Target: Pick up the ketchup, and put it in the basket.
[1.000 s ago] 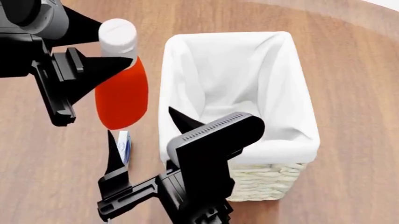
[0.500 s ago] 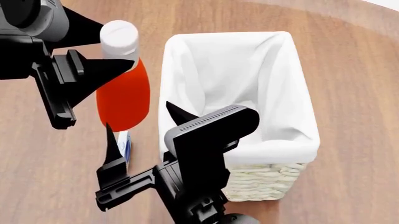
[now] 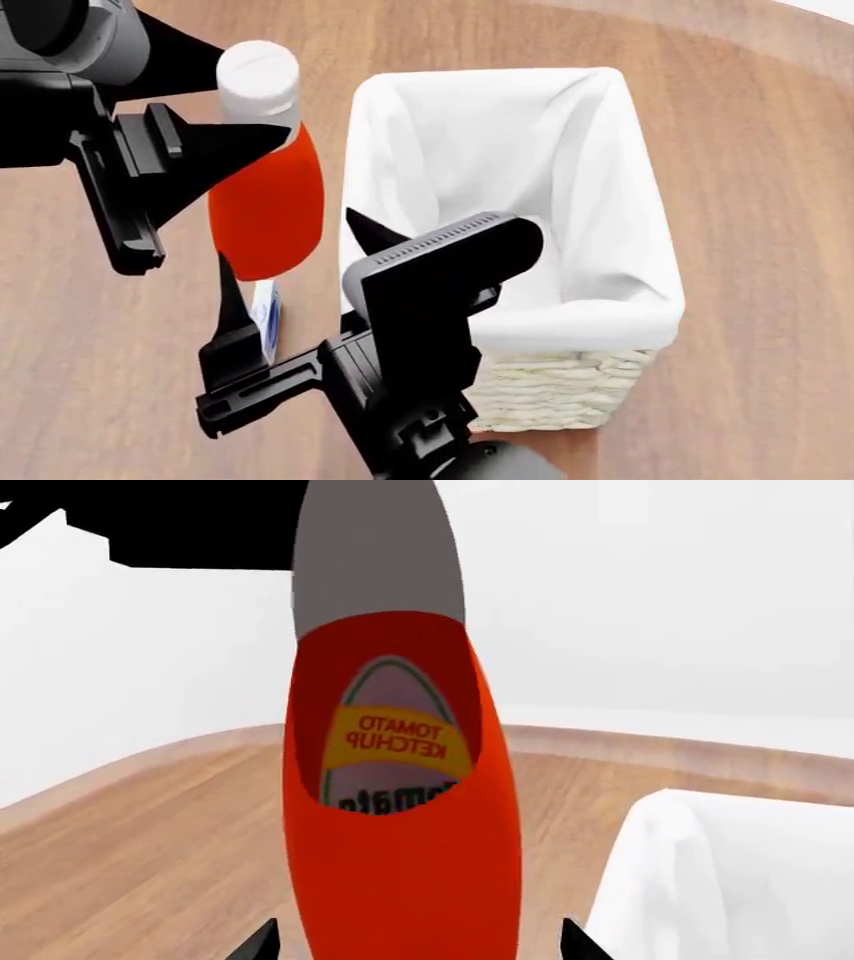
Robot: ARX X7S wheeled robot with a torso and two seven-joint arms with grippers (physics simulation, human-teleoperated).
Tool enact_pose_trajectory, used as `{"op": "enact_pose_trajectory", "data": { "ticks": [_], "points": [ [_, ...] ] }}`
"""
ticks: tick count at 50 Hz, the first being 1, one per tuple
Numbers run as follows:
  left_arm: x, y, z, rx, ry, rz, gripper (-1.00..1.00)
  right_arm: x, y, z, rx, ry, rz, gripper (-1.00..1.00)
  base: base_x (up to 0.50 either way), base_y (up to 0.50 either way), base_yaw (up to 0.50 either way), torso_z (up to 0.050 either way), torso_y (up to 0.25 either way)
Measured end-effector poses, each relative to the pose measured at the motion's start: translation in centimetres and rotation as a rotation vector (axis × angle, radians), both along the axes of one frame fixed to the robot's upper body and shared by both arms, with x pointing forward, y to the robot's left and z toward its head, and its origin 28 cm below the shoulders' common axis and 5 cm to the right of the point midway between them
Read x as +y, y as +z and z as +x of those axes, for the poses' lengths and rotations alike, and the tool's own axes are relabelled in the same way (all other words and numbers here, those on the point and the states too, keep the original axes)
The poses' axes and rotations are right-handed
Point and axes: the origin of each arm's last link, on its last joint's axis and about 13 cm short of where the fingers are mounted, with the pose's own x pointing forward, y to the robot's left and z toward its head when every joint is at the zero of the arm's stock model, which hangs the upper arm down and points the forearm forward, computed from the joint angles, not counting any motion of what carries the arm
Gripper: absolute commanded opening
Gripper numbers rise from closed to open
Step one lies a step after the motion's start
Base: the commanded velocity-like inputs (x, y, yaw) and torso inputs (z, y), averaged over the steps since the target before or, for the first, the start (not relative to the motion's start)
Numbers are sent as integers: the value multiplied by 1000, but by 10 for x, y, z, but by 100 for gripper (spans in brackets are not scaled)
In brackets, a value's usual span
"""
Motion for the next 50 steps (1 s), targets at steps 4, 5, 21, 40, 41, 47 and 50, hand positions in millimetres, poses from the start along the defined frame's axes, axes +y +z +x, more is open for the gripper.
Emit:
{"op": "enact_pose_trajectory", "data": {
  "ticks": [4,5,21,40,41,47,50],
  "points": [
    [0,0,0,0,-1,-1,-100,1,0,2,1,0,2,100,0,0,0,0,0],
    [0,0,-1,0,-1,-1,-100,1,0,2,2,0,2,100,0,0,0,0,0],
    [0,0,-2,1,-11,-5,-100,7,0,8,8,13,4,100,0,0,0,0,1],
    [1,1,-5,1,-18,-5,-100,12,-3,17,21,17,5,100,0,0,0,0,1],
    [1,1,-6,1,-18,-4,-100,12,-2,17,21,18,6,100,0,0,0,0,0],
    [1,2,-6,-2,-17,-5,-100,13,-2,19,23,20,8,100,0,0,0,2,0],
    [1,2,-7,-2,-18,-5,-100,14,-2,19,24,21,8,-100,0,0,0,0,0]
  ]
}}
